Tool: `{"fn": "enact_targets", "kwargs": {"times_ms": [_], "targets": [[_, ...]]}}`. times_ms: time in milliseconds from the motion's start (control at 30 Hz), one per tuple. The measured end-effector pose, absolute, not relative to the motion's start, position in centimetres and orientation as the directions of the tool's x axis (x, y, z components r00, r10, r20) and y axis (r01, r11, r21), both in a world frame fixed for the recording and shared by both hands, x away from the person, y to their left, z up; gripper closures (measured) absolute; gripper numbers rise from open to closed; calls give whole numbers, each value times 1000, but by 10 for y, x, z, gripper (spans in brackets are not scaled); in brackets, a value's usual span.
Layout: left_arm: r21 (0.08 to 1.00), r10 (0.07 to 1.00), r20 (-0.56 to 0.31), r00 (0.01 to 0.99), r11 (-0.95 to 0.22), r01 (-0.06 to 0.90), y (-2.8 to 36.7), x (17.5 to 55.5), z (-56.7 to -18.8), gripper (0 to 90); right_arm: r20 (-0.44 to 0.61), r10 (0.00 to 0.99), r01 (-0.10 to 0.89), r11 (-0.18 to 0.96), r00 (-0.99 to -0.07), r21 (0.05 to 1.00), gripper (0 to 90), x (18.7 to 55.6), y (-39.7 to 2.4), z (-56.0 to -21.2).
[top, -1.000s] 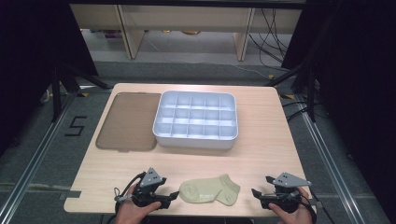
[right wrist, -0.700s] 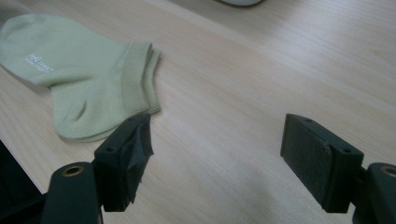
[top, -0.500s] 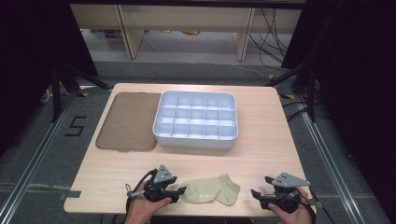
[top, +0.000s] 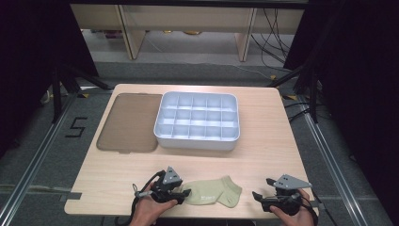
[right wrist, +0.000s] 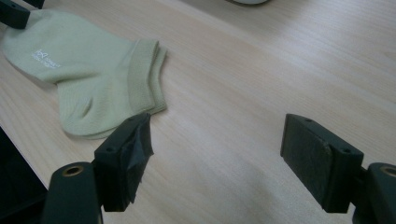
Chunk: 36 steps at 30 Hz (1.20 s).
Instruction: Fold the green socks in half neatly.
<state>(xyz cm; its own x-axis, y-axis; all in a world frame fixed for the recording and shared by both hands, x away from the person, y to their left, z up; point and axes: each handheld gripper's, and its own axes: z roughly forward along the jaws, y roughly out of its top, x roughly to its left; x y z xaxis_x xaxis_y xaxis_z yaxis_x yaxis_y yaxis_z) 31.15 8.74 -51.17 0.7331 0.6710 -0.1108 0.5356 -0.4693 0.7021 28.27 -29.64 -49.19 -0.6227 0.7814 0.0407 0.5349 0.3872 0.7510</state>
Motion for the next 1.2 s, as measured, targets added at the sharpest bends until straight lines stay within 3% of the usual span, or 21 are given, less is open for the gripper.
{"fn": "enact_targets", "kwargs": {"times_ms": [267, 500, 600, 867, 1200], "targets": [[703, 667, -122, 735, -465, 538, 84, 309, -512, 614, 57, 776, 539, 382, -629, 750, 254, 282, -295, -492], [711, 663, -186, 725, -419, 565, 86, 309, -514, 775, 27, 772, 522, 403, -635, 752, 254, 283, -295, -492], [716, 664, -172, 728, -423, 555, 86, 309, -514, 821, 23, 770, 521, 409, -638, 749, 254, 283, -295, -492], [729, 648, -158, 745, -432, 531, 85, 308, -507, 834, 66, 782, 546, 369, -620, 752, 266, 281, -292, -491], [734, 637, -144, 757, -444, 514, 85, 304, -495, 834, 54, 723, 483, 403, -689, 777, 387, 280, -284, -487]]}}
